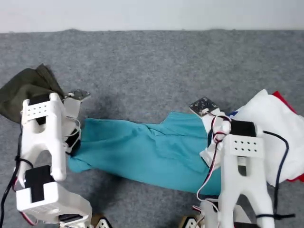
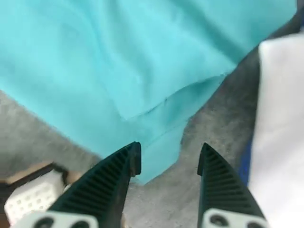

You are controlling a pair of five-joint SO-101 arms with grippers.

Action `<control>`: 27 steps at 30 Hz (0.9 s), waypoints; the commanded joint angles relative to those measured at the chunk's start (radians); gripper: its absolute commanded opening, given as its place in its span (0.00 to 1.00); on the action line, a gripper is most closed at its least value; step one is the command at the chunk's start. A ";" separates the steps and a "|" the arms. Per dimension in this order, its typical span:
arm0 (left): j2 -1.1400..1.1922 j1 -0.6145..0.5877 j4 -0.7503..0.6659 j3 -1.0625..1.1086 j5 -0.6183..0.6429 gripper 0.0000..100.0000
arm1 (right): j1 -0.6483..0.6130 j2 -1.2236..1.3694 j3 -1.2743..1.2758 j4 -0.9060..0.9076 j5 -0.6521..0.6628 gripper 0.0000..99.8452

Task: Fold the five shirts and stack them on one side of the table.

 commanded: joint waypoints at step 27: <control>-0.006 0.077 0.002 0.077 -0.051 0.02 | -0.117 1.346 -1.349 -0.027 0.025 0.17</control>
